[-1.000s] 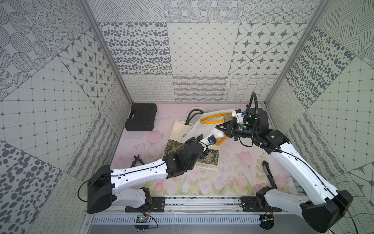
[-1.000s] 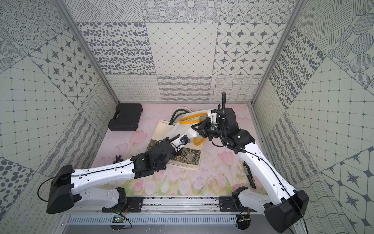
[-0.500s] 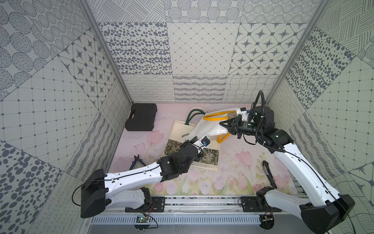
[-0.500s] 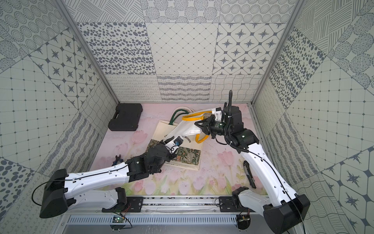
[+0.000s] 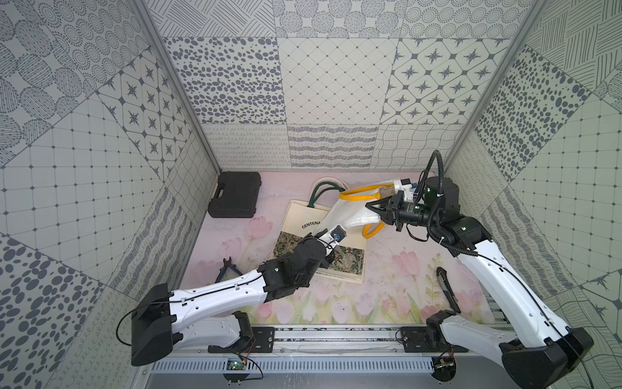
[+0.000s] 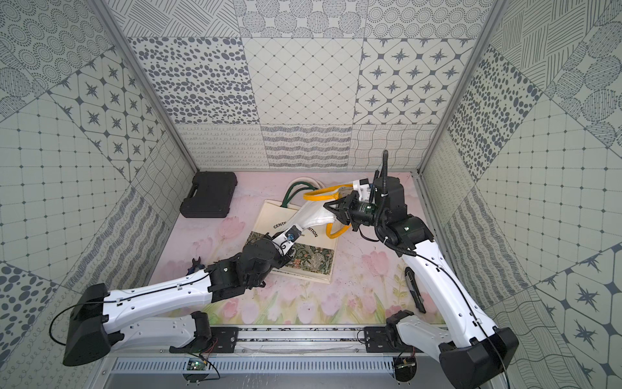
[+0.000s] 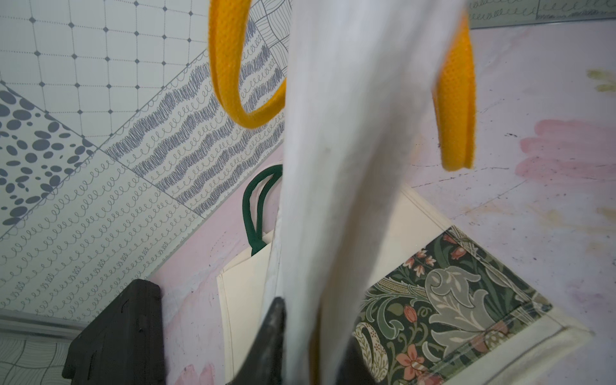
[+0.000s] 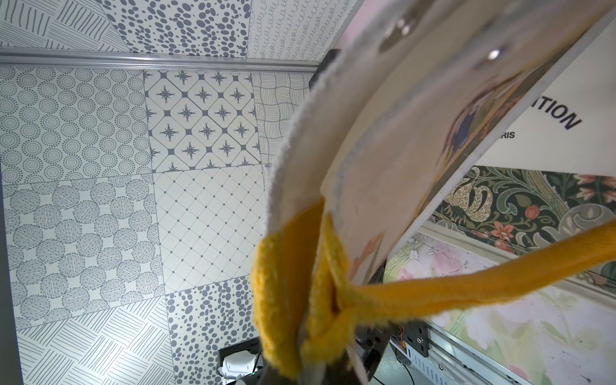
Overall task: Put away the canvas bag
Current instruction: Press the canvas bag, then place the canvas bag at the center of the board.
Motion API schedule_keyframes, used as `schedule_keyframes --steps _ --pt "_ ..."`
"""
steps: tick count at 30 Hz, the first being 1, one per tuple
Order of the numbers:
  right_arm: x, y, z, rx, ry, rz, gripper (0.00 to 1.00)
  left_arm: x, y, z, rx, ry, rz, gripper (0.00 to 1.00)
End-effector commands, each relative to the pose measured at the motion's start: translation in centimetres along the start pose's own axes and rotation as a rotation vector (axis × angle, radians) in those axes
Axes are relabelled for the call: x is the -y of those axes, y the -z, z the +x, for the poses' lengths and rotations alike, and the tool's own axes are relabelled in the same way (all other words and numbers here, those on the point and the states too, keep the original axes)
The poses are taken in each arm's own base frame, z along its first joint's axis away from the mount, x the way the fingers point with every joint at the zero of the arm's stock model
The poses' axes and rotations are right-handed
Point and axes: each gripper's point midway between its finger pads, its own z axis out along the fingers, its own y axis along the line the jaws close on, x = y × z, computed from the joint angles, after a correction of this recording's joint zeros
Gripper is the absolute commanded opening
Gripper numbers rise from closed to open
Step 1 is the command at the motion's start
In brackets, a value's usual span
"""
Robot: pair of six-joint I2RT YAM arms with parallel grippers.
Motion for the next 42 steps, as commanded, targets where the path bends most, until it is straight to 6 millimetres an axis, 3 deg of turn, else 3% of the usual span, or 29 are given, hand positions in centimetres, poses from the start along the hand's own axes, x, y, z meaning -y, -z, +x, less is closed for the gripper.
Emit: schedule_keyframes --steps 1,5,7,12,22,26,31,37,42 --pt "-6.3 2.8 0.7 0.025 0.144 -0.175 0.0 0.4 -0.1 1.2 -0.035 0.045 0.05 0.46" --pt "-6.8 3.5 1.2 0.019 0.151 -0.186 0.0 0.4 0.0 1.9 -0.048 0.049 0.05 0.2" --pt "-6.9 3.7 1.4 0.016 0.151 -0.188 0.0 0.6 0.1 2.2 -0.049 0.054 0.062 0.0" --pt "-6.7 4.0 1.8 0.014 0.148 -0.187 0.0 1.1 1.1 2.0 -0.023 0.088 0.126 0.0" --pt "-5.0 4.2 2.3 0.09 0.173 -0.06 0.0 6.4 7.6 -1.9 -0.033 0.361 0.725 0.0" --pt "-4.5 2.1 2.8 0.092 0.182 -0.009 0.0 7.6 9.2 -2.3 -0.114 0.49 0.841 0.0" --pt "-3.6 -2.0 2.5 0.089 0.188 0.066 0.0 7.3 9.8 -1.7 -0.164 0.638 0.851 0.0" --pt "-1.3 -7.4 1.5 0.053 0.113 0.126 0.0 4.3 8.0 0.8 -0.243 0.849 0.722 0.0" --pt "0.3 -10.7 0.5 0.039 0.048 0.205 0.0 2.1 6.9 1.6 -0.262 1.082 0.786 0.0"
